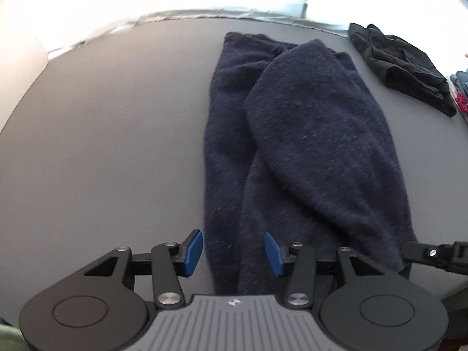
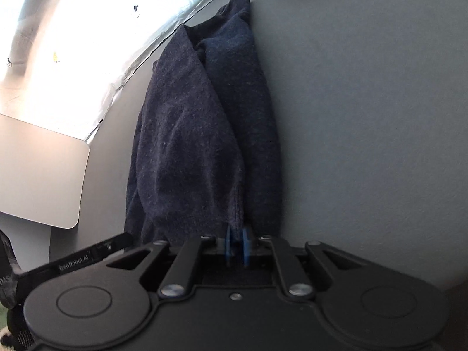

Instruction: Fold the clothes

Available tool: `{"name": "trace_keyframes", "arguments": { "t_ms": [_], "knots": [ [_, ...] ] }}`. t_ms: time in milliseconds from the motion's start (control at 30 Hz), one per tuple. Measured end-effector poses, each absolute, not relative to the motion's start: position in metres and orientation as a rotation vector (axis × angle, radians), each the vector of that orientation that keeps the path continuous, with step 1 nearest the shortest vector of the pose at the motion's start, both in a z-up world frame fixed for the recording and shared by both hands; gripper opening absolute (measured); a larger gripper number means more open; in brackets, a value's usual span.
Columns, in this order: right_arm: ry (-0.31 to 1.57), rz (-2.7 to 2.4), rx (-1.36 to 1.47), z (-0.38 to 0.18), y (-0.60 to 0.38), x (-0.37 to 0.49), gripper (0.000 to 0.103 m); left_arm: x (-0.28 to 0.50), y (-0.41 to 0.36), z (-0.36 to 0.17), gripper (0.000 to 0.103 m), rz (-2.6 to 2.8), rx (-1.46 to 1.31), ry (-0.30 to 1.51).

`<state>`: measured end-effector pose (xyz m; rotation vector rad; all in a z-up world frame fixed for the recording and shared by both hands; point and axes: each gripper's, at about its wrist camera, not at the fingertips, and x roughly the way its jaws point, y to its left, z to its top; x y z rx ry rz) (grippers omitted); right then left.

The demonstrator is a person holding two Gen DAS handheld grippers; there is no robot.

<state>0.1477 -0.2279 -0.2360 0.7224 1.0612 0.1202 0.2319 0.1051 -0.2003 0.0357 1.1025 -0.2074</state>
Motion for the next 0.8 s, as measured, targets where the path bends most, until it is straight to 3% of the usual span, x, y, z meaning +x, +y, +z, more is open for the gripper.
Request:
{"name": "trace_keyframes", "arguments": {
  "t_ms": [167,333,700,800],
  "knots": [
    [1.07,0.058,0.649,-0.236,-0.231,0.15,0.04,0.233,0.117,-0.207,0.061,-0.198,-0.038,1.135],
    [1.064,0.054,0.683,-0.243,-0.236,0.151,0.045,0.234,0.122,-0.214,0.067,-0.203,-0.076,1.154],
    [1.014,0.103,0.909,-0.267,-0.244,0.154,0.042,0.232,0.137,-0.235,0.066,-0.231,-0.252,1.207],
    [1.02,0.111,0.958,-0.273,-0.248,0.155,0.022,0.232,0.136,-0.235,0.042,-0.265,-0.283,1.208]
  ]
}}
